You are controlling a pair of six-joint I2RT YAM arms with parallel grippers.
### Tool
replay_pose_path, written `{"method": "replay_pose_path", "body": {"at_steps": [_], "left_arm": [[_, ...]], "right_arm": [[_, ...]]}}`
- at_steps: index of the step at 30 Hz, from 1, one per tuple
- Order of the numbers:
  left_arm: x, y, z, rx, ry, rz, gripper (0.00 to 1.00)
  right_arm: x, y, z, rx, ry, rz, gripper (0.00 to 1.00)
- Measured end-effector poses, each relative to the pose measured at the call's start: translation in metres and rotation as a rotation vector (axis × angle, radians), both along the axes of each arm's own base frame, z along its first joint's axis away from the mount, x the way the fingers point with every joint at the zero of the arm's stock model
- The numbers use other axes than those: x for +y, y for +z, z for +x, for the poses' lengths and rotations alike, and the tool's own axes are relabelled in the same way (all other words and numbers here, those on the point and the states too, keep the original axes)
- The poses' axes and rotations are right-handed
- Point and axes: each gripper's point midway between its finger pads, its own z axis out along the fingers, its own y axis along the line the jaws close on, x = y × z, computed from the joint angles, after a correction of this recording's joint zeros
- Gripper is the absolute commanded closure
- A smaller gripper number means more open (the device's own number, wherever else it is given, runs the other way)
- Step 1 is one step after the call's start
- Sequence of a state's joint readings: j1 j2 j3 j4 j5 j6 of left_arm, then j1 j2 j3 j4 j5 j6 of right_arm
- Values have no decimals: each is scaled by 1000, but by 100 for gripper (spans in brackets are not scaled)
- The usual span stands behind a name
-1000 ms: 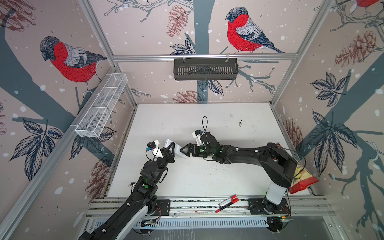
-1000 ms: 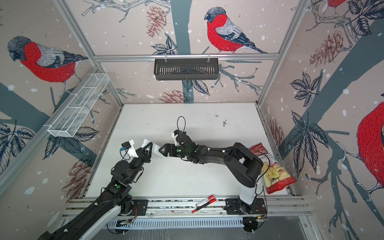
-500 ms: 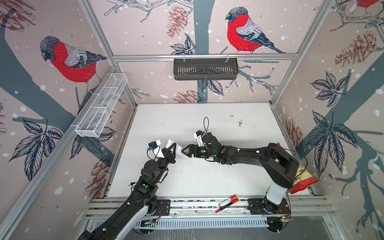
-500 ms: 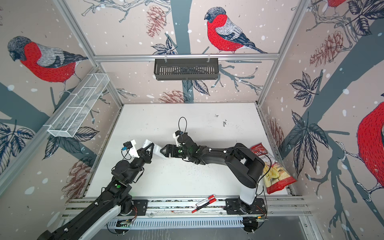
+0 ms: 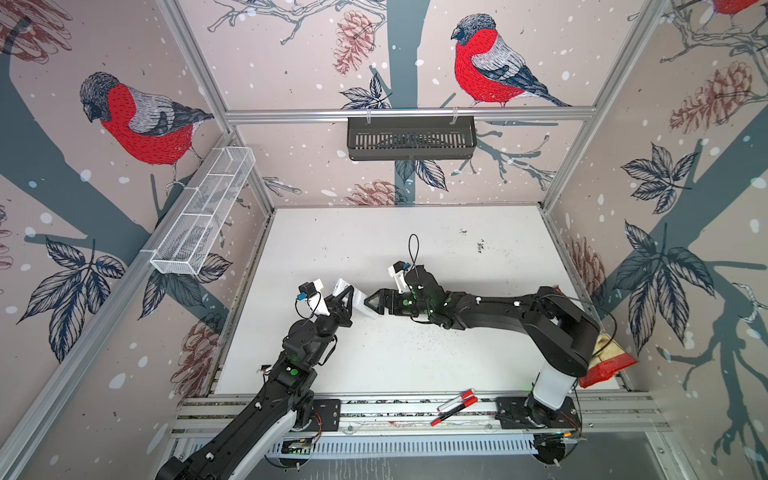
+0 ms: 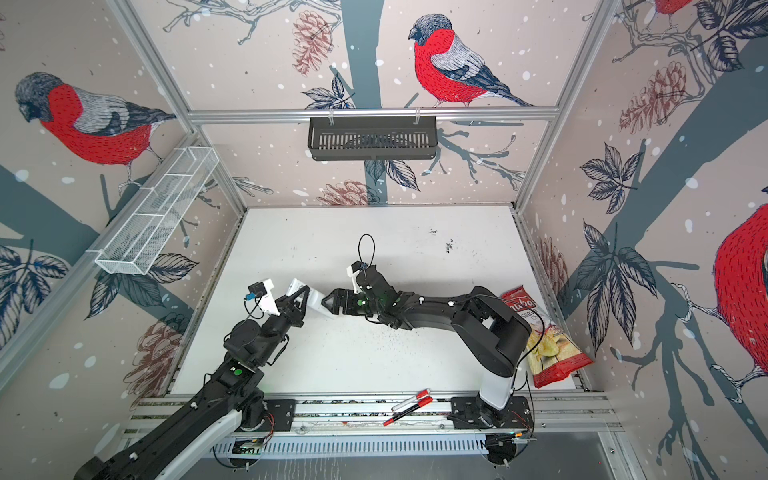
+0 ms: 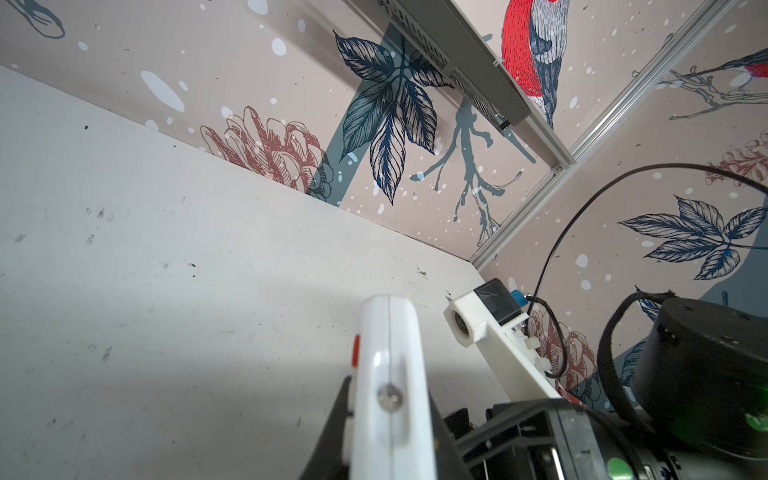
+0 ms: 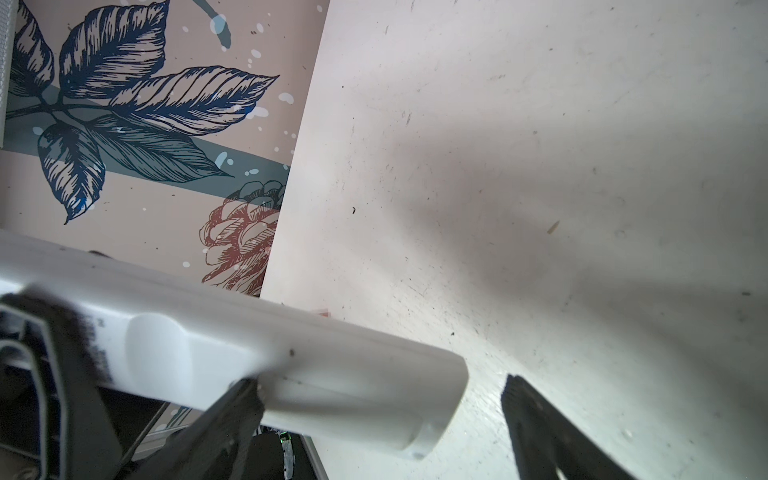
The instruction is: Load the batteries into the remote control
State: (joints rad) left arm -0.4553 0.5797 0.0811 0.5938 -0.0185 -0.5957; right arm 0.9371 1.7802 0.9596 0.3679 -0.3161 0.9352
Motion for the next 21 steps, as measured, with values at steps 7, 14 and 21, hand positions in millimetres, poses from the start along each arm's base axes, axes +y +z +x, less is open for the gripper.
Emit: {"method": "replay_pose_path", "body": {"at_steps": [7, 14, 21], "left_arm": [[-1, 0, -1, -1, -8, 4, 100], [2, 4, 1, -21, 10, -1, 100], [2, 4, 1, -28, 12, 3, 100]], "right_arm": [[-1, 0, -1, 1, 0, 1, 7], [-10, -9, 5, 8, -37, -37, 7], [-16, -15, 6, 13, -56, -64, 7]]}}
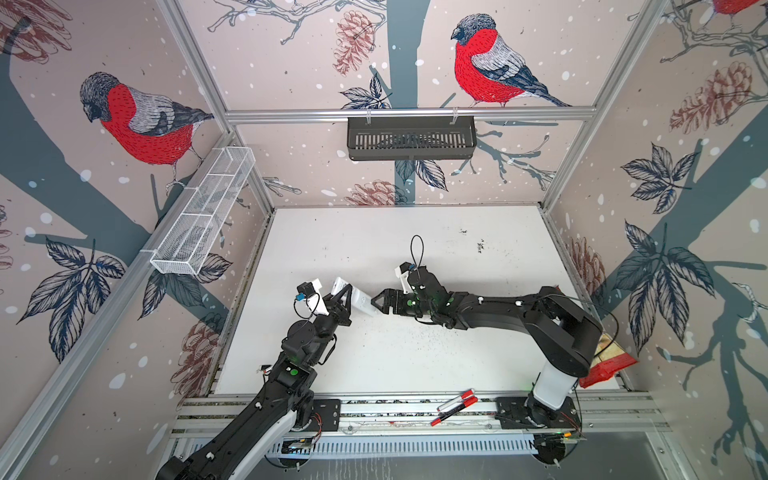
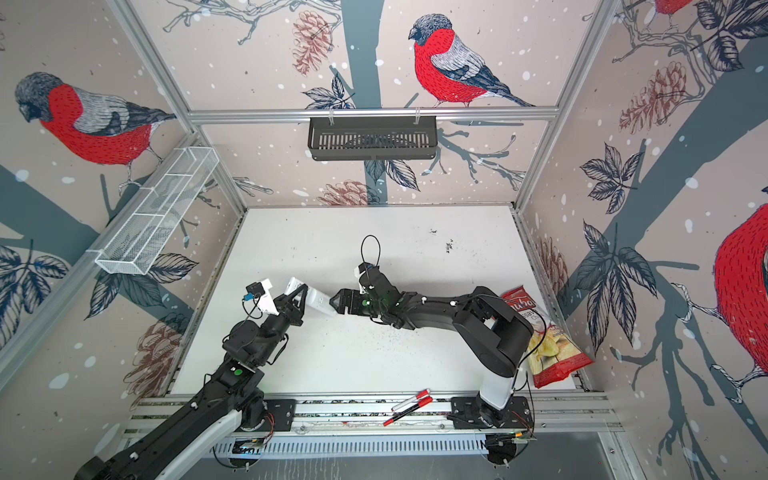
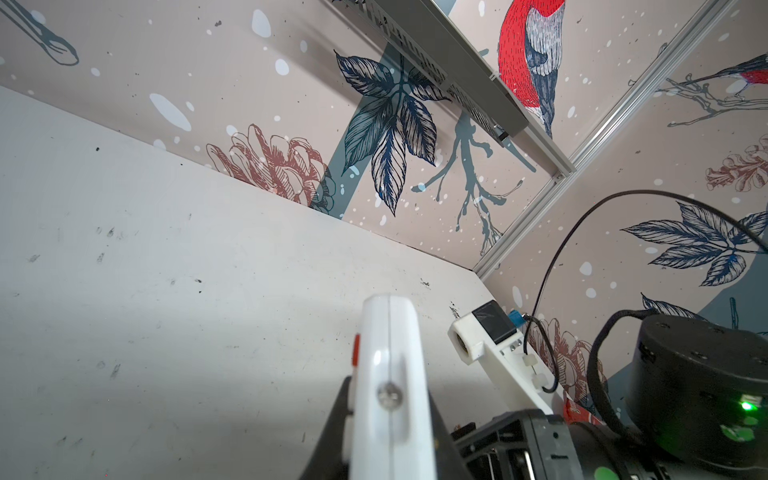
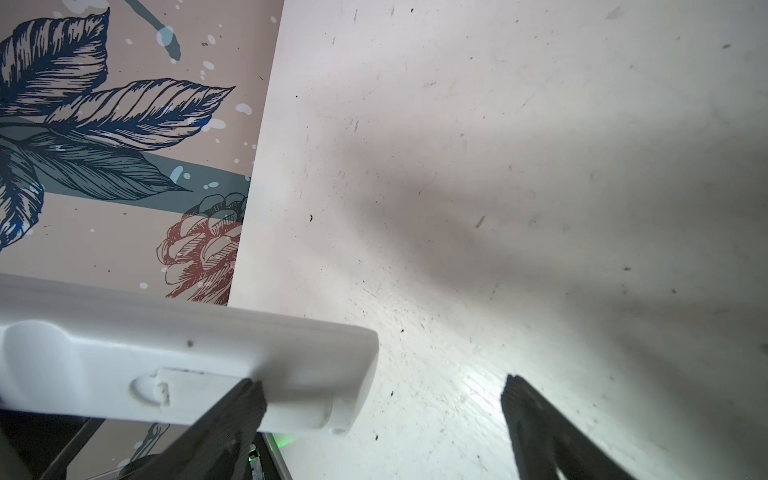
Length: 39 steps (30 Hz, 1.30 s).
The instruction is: Load the batteries into the remote control
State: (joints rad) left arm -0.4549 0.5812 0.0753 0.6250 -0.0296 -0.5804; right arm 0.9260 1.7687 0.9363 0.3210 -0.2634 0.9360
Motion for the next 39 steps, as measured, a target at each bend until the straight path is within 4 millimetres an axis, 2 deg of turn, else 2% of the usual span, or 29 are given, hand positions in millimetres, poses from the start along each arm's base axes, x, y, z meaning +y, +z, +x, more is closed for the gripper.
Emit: {"method": "replay_pose_path", "body": {"at_steps": [4, 9, 13, 31, 39], "left_arm": [[0, 2, 0, -11, -3, -6, 100], [-1, 4, 0, -14, -4, -23, 100], [-1, 8, 0, -26, -5, -29, 100], [1, 14, -2, -39, -2, -56, 100], [3, 12, -1, -29, 10, -60, 100]], "right_arm": [[-1, 3, -1, -4, 0, 5, 5], [5, 25, 0, -41, 12, 71, 2], [11, 34, -1, -45, 28, 123, 1], [27, 38, -9, 11, 56, 226, 3], [32, 37, -8, 13, 61, 231, 12]]}}
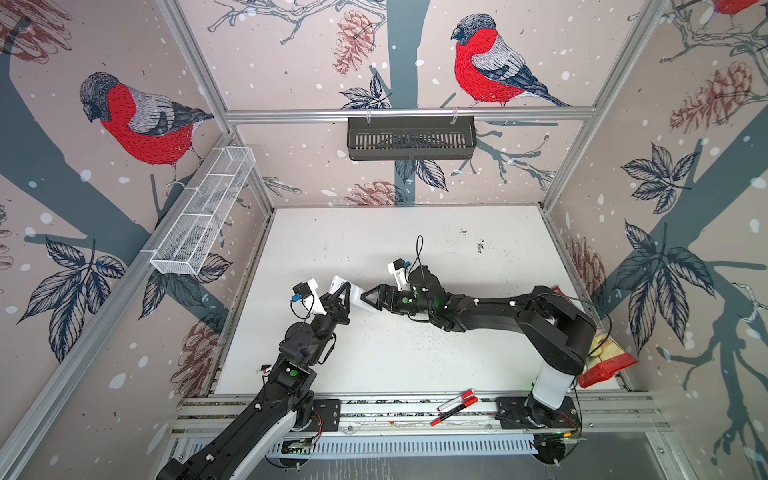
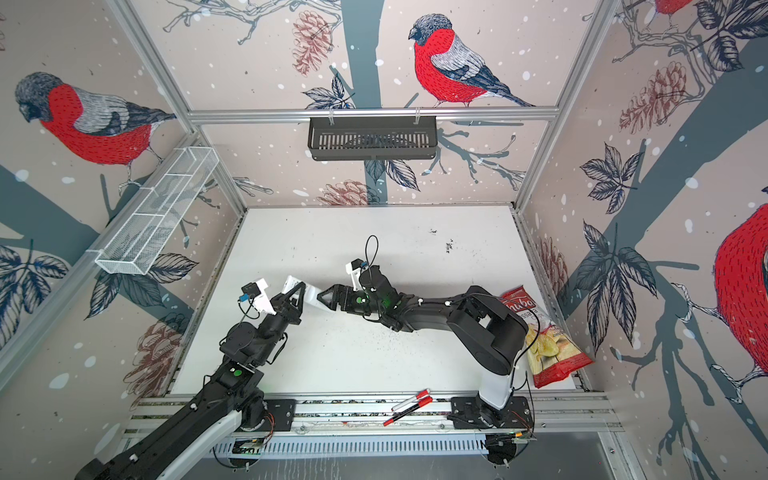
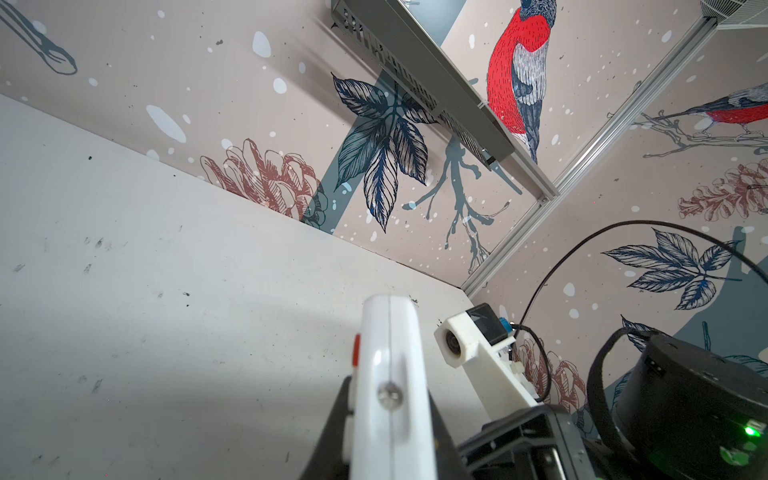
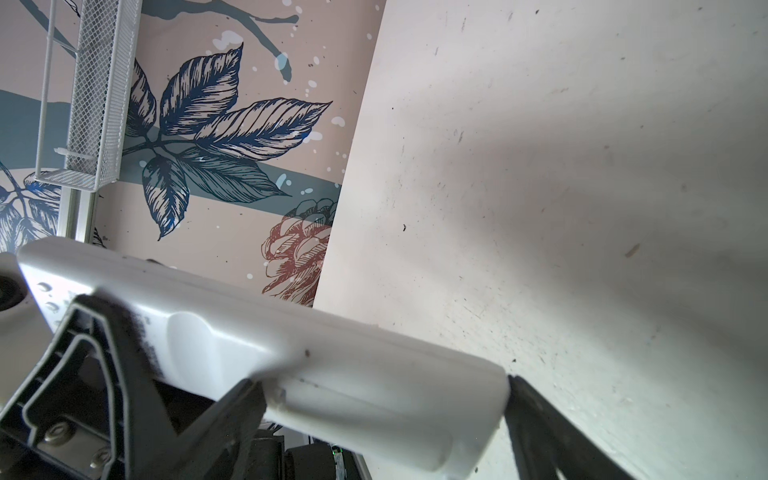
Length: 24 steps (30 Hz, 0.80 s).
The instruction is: Load the batteries into the remote control
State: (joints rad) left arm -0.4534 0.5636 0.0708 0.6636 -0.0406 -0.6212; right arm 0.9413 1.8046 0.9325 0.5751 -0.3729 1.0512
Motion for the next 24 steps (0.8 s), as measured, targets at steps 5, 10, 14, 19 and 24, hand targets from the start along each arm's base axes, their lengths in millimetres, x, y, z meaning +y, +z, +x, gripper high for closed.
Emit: {"method": "replay_pose_path", "body": {"at_steps": [5, 10, 14, 19, 24], "left_arm": [[2, -3, 1, 12, 13, 5, 100], [3, -4, 2, 18, 19, 8, 100], [3, -5, 2, 24, 20, 12, 100], [2, -5, 3, 25, 19, 14, 100], [1, -6, 3, 30, 12, 33, 100]], "right_arm": [[2, -6, 0, 10, 0, -14, 18], [2, -8, 0, 26, -7, -17, 24], [2, -9, 0, 29, -11, -21, 27], [1, -10, 1, 30, -14, -24, 28], [0, -12, 0, 31, -16, -21, 30]]}}
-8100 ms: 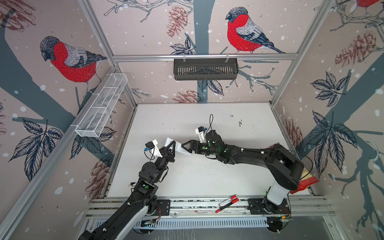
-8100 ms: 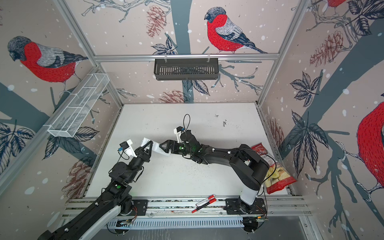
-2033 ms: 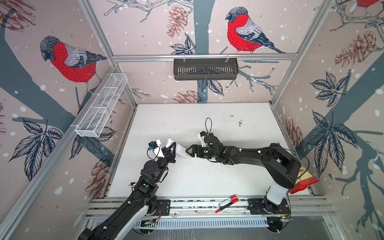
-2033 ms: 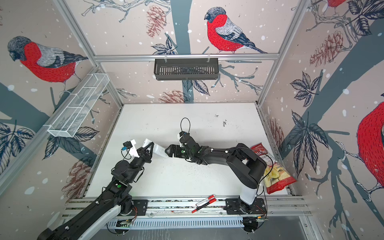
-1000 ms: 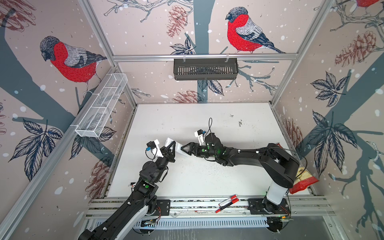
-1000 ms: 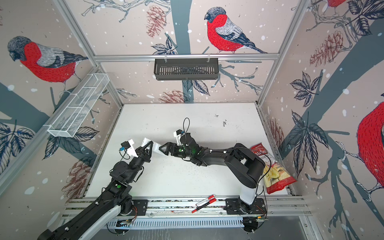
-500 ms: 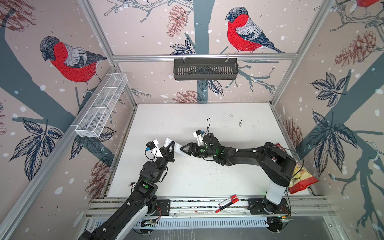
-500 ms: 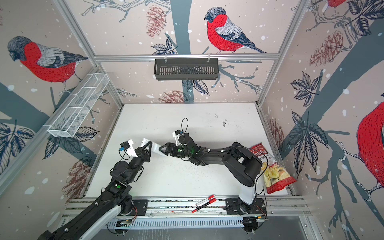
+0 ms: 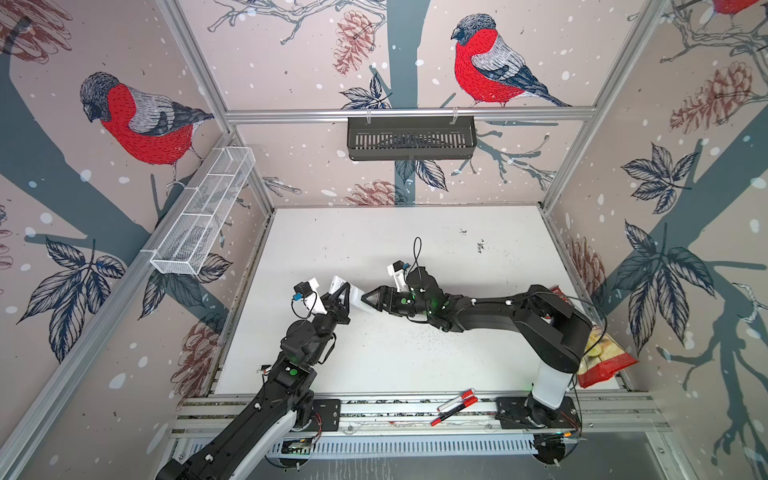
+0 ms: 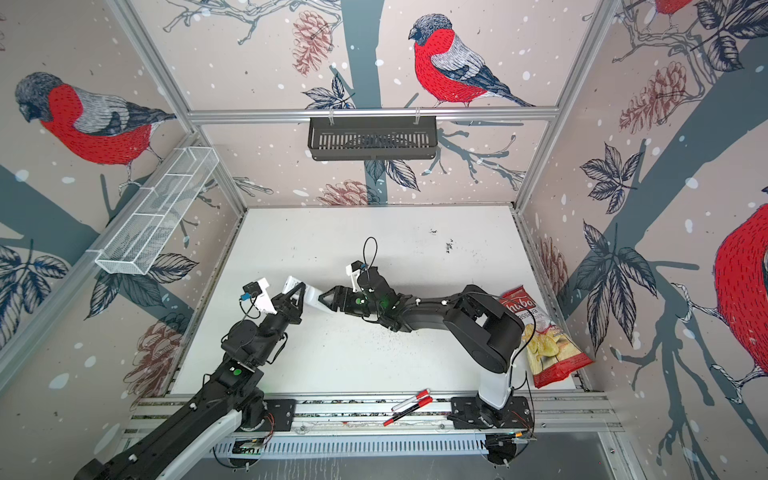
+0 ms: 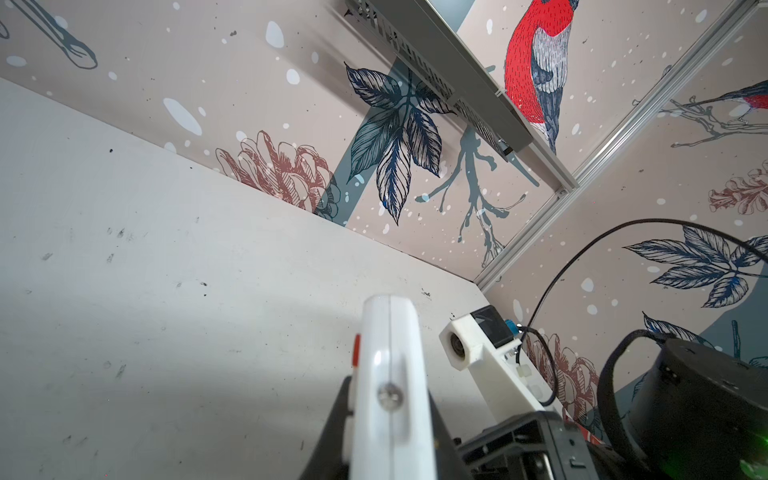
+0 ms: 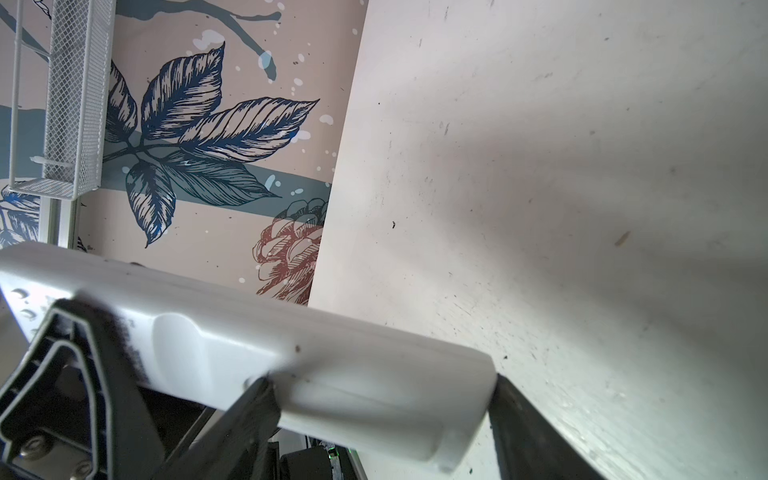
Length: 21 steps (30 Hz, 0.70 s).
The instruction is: Load the batteries into the remote control
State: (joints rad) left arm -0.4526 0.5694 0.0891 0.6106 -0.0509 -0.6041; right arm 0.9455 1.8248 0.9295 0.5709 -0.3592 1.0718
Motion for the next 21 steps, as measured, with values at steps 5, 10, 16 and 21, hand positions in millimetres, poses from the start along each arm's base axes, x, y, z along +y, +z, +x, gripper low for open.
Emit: {"method": "replay_pose_path", "body": {"at_steps": [5, 10, 16, 21], "left_arm": [[-3, -2, -1, 9, -18, 12, 100], [-6, -2, -3, 5, -39, 16, 100], [-3, 6, -2, -20, -21, 6, 100], [-2, 8, -1, -23, -18, 1, 100]], "right_arm": [[-4, -3, -1, 4, -5, 3, 30], [-10, -3, -2, -1, -6, 14, 31], [-19, -12, -4, 9, -14, -8, 31], [-22, -13, -4, 9, -19, -15, 30]]}}
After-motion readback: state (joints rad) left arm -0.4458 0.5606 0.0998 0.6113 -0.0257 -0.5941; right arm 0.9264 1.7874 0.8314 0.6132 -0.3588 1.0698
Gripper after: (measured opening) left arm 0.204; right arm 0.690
